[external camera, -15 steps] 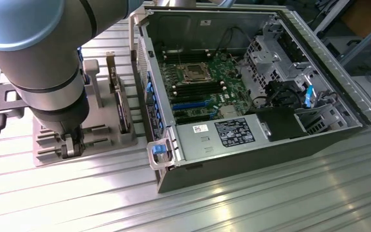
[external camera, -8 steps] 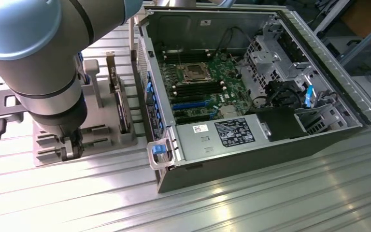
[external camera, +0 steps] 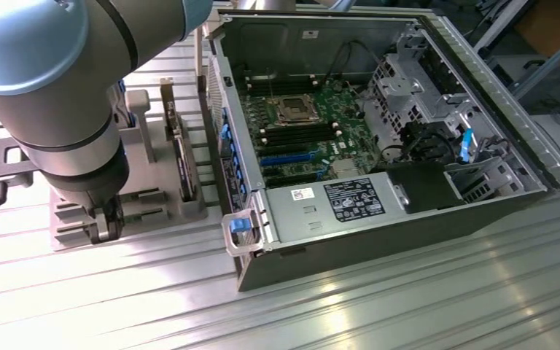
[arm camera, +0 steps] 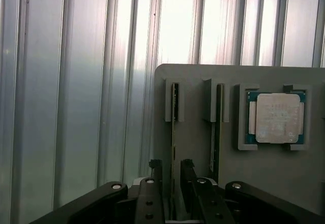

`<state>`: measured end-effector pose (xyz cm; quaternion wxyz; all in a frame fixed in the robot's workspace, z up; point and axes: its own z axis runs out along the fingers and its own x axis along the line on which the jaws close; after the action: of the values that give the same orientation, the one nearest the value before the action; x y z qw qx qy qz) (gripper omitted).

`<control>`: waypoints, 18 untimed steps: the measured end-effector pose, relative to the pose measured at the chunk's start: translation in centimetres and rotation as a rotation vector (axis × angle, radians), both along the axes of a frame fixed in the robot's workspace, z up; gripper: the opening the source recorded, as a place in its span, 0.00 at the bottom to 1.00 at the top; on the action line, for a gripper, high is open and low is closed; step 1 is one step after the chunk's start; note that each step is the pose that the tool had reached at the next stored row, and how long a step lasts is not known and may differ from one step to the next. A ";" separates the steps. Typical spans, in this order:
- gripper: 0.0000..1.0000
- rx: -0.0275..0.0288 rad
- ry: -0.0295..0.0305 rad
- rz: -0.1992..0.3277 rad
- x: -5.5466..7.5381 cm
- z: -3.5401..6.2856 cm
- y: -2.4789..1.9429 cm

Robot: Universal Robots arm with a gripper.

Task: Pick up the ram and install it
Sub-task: 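Pick up the ram and move it above insertion slot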

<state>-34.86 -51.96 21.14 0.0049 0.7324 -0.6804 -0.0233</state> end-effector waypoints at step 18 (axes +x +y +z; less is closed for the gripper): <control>0.12 -0.0008 0.0002 0.000 0.0 0.32 0.00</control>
<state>-34.87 -51.97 21.47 0.0053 0.7324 -0.6805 -0.0231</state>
